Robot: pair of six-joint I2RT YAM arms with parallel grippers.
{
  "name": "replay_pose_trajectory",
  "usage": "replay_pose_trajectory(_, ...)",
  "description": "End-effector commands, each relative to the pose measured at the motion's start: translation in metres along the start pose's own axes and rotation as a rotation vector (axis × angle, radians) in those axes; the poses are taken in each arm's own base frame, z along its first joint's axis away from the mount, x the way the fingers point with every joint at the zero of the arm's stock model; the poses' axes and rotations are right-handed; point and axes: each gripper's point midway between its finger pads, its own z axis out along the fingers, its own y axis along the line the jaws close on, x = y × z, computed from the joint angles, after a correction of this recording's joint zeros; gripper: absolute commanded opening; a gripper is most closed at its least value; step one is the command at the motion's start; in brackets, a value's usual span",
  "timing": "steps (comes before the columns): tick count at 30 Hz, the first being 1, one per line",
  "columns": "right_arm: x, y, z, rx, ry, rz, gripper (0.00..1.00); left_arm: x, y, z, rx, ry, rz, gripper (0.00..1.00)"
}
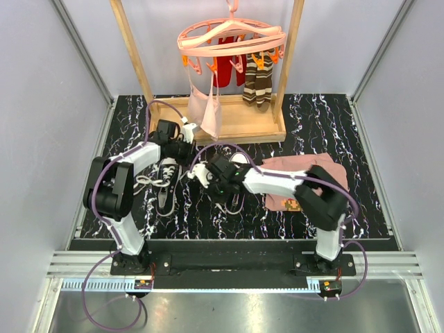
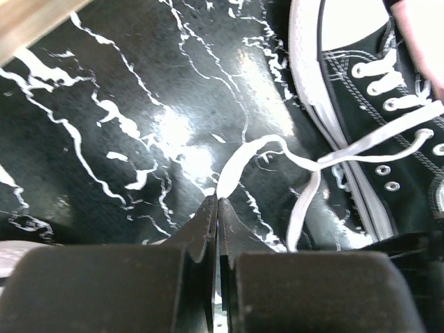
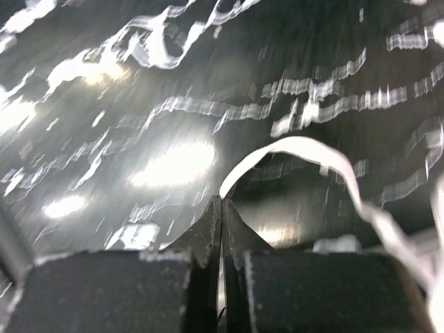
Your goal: Tie the shoes
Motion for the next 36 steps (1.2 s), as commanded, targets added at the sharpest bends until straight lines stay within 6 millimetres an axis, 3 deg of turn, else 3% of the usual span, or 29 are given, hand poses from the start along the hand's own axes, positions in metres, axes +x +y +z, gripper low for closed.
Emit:
replay_pose_trajectory(1, -0.035, 0.016, -0.077, 0.003, -0.134, -0.001, 0.0, -0.021, -0.028, -0.026, 0.065, -0.091, 0.006, 0.0)
replay_pose_trajectory(3, -0.032, 0.017, -0.097, 0.01, -0.151, -0.001, 0.0, -0.016, -0.034, -0.032, 0.071, -0.083, -0.001, 0.0)
replay_pose_trajectory(6, -0.01, 0.012, -0.12, 0.025, -0.123, 0.029, 0.0, -0.007, -0.043, -0.044, 0.074, -0.058, 0.036, 0.0)
replay_pose_trajectory(7, -0.003, 0.003, -0.126, 0.039, -0.12, 0.051, 0.0, -0.006, -0.047, -0.049, 0.073, -0.054, 0.063, 0.0)
replay_pose_trajectory(11, 0.027, -0.021, -0.15, 0.08, -0.098, 0.123, 0.0, 0.018, -0.06, -0.066, 0.098, 0.017, 0.173, 0.0)
replay_pose_trajectory(15, 0.053, -0.027, -0.17, 0.113, -0.081, 0.142, 0.0, 0.048, -0.083, -0.075, 0.131, 0.11, 0.327, 0.0)
replay_pose_trajectory(19, 0.065, -0.022, -0.179, 0.117, -0.077, 0.156, 0.0, 0.087, -0.096, -0.076, 0.132, 0.226, 0.509, 0.0)
replay_pose_trajectory(24, 0.078, -0.007, -0.181, 0.069, -0.073, 0.165, 0.0, 0.108, -0.102, -0.069, 0.14, 0.287, 0.586, 0.0)
replay_pose_trajectory(30, 0.091, -0.012, -0.177, 0.087, -0.032, 0.144, 0.0, 0.126, -0.094, -0.061, 0.145, 0.342, 0.648, 0.0)
replay_pose_trajectory(36, 0.105, -0.021, -0.182, 0.142, -0.011, 0.13, 0.0, 0.141, -0.071, -0.059, 0.1, 0.417, 0.776, 0.01)
